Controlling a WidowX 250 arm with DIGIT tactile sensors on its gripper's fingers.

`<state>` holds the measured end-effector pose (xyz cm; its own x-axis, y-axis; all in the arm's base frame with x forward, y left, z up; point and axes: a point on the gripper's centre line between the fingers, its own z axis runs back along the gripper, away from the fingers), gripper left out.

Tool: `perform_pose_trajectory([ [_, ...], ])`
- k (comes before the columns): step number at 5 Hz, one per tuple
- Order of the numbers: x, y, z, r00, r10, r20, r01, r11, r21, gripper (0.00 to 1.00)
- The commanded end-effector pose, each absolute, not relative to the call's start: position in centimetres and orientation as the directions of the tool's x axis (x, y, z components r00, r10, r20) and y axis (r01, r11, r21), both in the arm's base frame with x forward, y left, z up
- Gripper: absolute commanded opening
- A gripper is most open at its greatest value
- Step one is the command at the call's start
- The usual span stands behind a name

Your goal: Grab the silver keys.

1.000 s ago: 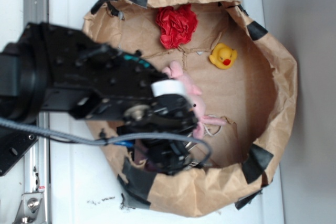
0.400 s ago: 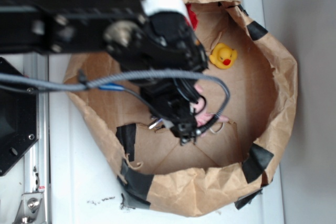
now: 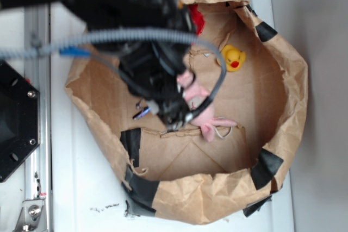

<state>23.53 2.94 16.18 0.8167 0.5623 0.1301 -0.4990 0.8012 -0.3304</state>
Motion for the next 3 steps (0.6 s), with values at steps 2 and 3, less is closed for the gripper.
perform_pose_trajectory([
  [2,23.9,2.7,14.2,0.772,0.590,0.237,-0.555,0.807,-0.201,0.00],
  [3,23.2,2.2,14.7,0.793,0.566,0.225,-0.529,0.823,-0.208,0.00],
])
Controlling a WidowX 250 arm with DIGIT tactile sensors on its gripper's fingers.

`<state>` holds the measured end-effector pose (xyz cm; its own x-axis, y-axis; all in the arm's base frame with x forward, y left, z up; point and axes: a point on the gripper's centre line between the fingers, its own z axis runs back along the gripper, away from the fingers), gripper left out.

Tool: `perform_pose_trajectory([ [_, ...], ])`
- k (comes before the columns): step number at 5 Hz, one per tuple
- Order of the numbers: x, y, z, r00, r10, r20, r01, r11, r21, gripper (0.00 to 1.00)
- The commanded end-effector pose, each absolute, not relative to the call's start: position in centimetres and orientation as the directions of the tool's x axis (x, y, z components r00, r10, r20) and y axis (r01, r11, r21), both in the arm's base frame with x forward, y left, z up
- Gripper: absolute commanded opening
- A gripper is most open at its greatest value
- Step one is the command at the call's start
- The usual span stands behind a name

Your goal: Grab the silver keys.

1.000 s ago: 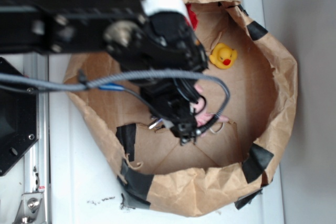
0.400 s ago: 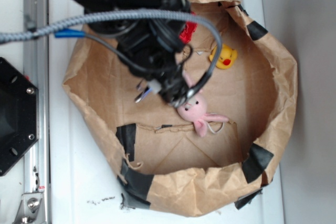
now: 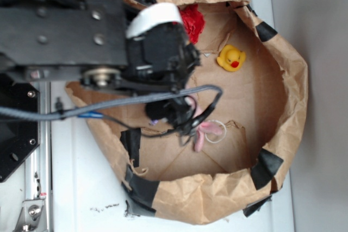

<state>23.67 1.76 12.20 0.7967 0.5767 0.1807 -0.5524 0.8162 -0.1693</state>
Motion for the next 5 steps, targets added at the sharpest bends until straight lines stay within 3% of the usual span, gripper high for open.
perform_pose_trajectory([
  [1,23.1,2.6,15.3,0.792,0.580,0.192,-0.539,0.811,-0.228,0.00],
  [2,23.4,3.4,16.2,0.709,0.651,0.271,-0.602,0.759,-0.248,0.00],
  [5,24.3,3.4,17.0,0.737,0.665,0.123,-0.633,0.743,-0.217,0.00],
])
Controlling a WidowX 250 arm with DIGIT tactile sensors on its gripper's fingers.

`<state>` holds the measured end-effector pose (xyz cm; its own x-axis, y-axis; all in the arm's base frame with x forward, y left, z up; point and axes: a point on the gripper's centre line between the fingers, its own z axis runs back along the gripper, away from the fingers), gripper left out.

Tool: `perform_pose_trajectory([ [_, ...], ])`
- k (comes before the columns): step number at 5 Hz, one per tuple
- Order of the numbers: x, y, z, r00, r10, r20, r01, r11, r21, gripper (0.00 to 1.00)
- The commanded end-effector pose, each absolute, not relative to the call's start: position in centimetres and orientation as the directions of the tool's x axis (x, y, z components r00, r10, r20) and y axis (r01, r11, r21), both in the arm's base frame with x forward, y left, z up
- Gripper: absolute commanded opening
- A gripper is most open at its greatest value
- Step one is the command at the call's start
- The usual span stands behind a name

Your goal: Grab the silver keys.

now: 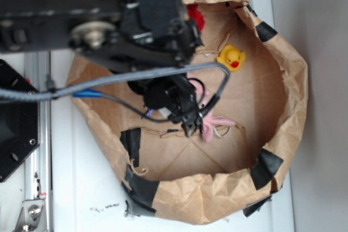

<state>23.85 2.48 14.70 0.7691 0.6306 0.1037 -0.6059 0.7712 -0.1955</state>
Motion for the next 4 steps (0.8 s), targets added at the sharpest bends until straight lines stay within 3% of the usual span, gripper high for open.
perform_pose_trajectory([
  [1,24.2,3.2,17.7,0.705,0.690,0.166,-0.653,0.722,-0.229,0.00],
  [2,24.1,3.0,18.9,0.658,0.726,0.200,-0.683,0.688,-0.246,0.00],
  [4,24.8,2.6,18.3,0.658,0.737,0.152,-0.710,0.675,-0.201,0.00],
])
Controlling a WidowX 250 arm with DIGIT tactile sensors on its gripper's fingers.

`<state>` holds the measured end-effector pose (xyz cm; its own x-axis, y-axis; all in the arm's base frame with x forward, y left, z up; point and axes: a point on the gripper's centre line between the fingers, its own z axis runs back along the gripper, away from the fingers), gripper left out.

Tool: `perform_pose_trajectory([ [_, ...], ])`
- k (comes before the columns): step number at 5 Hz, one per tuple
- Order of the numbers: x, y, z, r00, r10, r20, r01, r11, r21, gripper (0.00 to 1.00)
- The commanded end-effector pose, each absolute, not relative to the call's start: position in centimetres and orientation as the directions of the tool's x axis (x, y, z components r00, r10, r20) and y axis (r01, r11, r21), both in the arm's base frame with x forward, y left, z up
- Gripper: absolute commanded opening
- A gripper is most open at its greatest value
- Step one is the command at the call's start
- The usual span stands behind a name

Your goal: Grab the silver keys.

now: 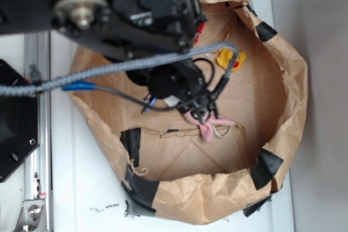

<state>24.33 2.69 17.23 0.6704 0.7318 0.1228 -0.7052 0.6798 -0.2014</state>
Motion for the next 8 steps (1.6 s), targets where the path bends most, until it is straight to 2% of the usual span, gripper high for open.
perform_pose_trajectory([
  [1,24.8,2.1,17.9,0.652,0.743,0.151,-0.719,0.669,-0.187,0.00],
  [2,24.7,2.1,17.8,0.587,0.760,0.278,-0.746,0.641,-0.179,0.00],
  [3,24.5,1.7,17.5,0.664,0.724,0.186,-0.703,0.689,-0.177,0.00],
  [5,25.0,2.0,17.3,0.669,0.729,0.146,-0.707,0.685,-0.178,0.00],
  [8,25.5,1.9,16.5,0.664,0.727,0.175,-0.706,0.686,-0.173,0.00],
])
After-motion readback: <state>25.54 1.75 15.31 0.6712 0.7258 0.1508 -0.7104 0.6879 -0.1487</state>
